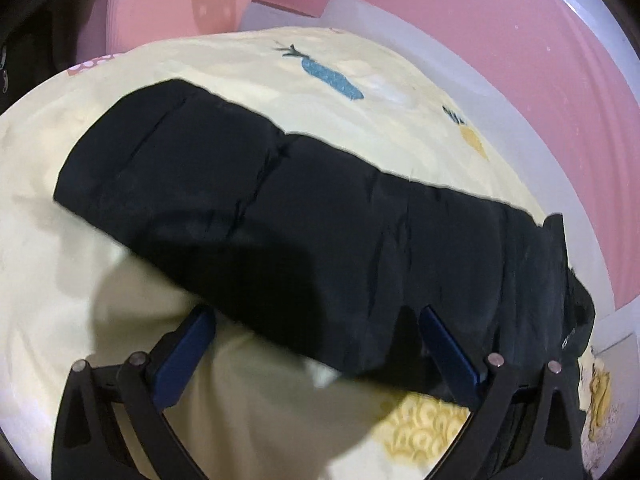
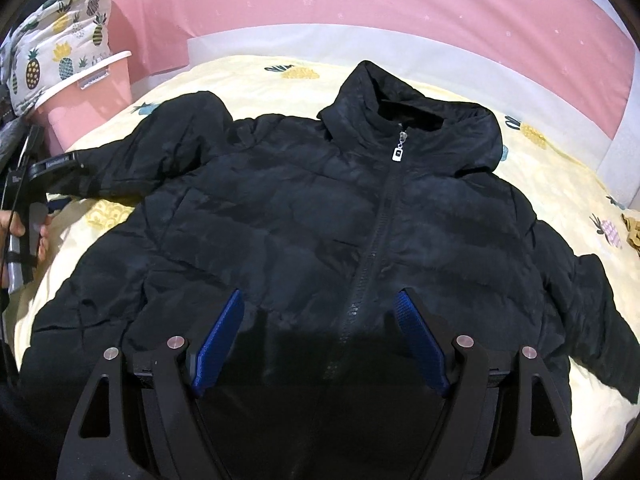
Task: Fold large clothes
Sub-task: 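Grasp the black jacket sleeve with the left tool and lift it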
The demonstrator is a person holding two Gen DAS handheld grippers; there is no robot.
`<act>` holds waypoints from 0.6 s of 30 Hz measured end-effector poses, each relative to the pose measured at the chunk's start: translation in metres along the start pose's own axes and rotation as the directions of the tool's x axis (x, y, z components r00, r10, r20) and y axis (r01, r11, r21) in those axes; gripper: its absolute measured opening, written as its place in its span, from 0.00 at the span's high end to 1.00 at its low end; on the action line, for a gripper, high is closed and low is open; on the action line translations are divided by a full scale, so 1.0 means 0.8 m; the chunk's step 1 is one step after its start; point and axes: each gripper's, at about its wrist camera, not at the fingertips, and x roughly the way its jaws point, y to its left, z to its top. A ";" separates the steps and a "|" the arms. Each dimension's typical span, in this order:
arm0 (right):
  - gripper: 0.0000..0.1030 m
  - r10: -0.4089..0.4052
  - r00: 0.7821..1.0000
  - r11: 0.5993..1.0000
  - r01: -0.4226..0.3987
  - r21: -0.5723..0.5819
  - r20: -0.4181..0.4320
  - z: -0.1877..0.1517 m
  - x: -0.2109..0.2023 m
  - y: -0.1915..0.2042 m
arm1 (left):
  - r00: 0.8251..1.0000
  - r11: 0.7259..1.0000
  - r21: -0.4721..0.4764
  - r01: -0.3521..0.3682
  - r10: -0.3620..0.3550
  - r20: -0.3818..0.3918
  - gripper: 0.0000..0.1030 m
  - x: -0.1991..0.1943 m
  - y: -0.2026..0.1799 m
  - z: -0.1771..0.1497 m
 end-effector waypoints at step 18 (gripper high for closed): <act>0.24 -0.053 0.997 0.996 0.056 0.065 -0.051 -0.034 -0.011 -0.052 | 0.972 0.966 0.216 0.142 -0.177 0.152 0.86 -0.135 -0.098 0.056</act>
